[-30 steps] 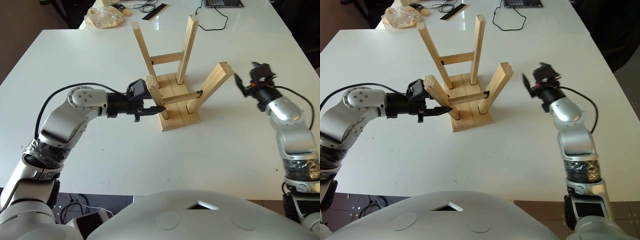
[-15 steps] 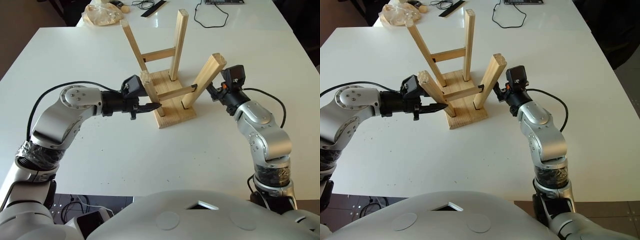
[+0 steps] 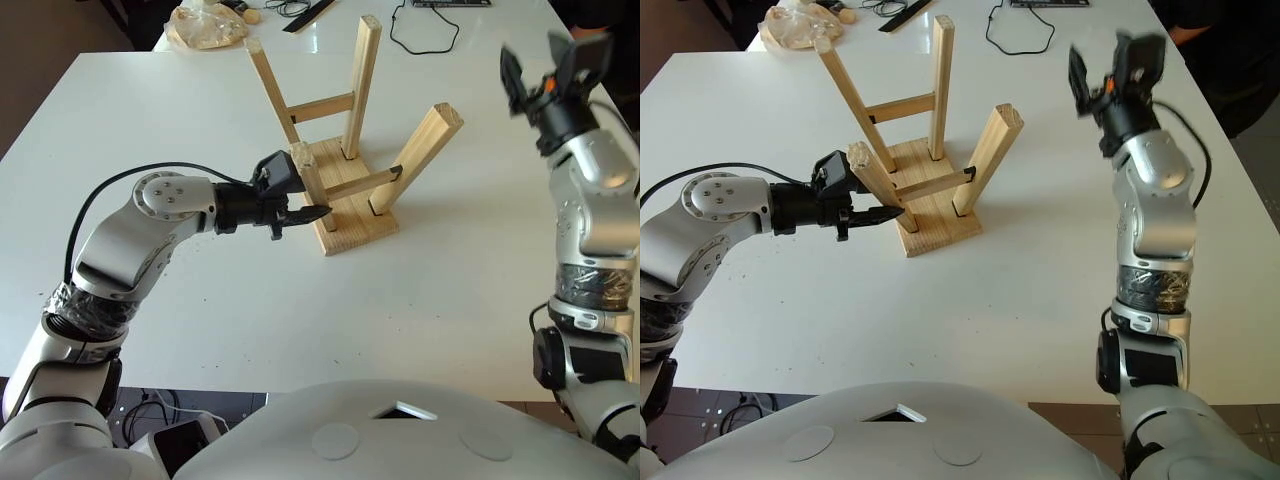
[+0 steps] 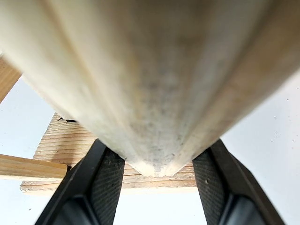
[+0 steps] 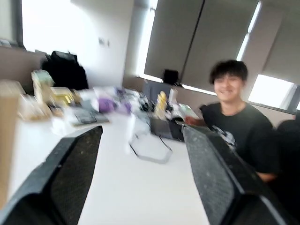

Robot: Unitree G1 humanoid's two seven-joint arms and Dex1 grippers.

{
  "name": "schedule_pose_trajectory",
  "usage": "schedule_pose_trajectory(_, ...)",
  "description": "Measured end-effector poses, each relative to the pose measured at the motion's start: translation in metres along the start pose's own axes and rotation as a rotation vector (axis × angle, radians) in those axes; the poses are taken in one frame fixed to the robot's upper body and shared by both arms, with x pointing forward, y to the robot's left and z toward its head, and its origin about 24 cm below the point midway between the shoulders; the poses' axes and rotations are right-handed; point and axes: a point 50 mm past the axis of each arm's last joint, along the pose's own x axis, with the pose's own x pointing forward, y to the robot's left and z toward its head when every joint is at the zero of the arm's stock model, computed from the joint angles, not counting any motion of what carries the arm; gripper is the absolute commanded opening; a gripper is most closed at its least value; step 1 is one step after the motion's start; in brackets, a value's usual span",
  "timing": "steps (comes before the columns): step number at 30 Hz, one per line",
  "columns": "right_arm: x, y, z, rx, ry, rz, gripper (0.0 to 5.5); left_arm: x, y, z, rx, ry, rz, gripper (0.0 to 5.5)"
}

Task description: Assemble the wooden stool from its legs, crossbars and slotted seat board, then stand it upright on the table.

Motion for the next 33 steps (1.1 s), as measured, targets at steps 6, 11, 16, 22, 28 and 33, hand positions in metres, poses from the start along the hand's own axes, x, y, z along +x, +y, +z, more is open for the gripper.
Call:
schedule_pose_trajectory(6,0.009,0.033,0.070,0.391,-0.241,0.234,3.17,0.001,0.000,-0.001,-0.001,0.004,-0.007,2.06)
schedule_pose_trajectory(11,0.014,0.055,0.064,0.338,-0.134,0.336,3.17,0.001,-0.001,-0.001,0.000,0.005,-0.007,2.06)
schedule_pose_trajectory(16,-0.009,0.093,-0.008,0.181,0.124,0.455,3.17,0.003,-0.002,-0.002,0.001,0.011,-0.013,2.06)
schedule_pose_trajectory(22,-0.014,0.101,-0.015,0.236,0.115,0.484,3.17,0.004,-0.002,-0.002,0.004,0.016,-0.013,2.06)
schedule_pose_trajectory(28,0.002,0.064,0.031,0.395,-0.093,0.360,3.17,0.004,-0.002,-0.002,0.008,0.011,-0.012,2.06)
schedule_pose_trajectory(33,0.005,0.012,0.051,0.409,-0.214,0.163,3.17,0.003,-0.003,-0.002,0.004,0.005,-0.005,2.06)
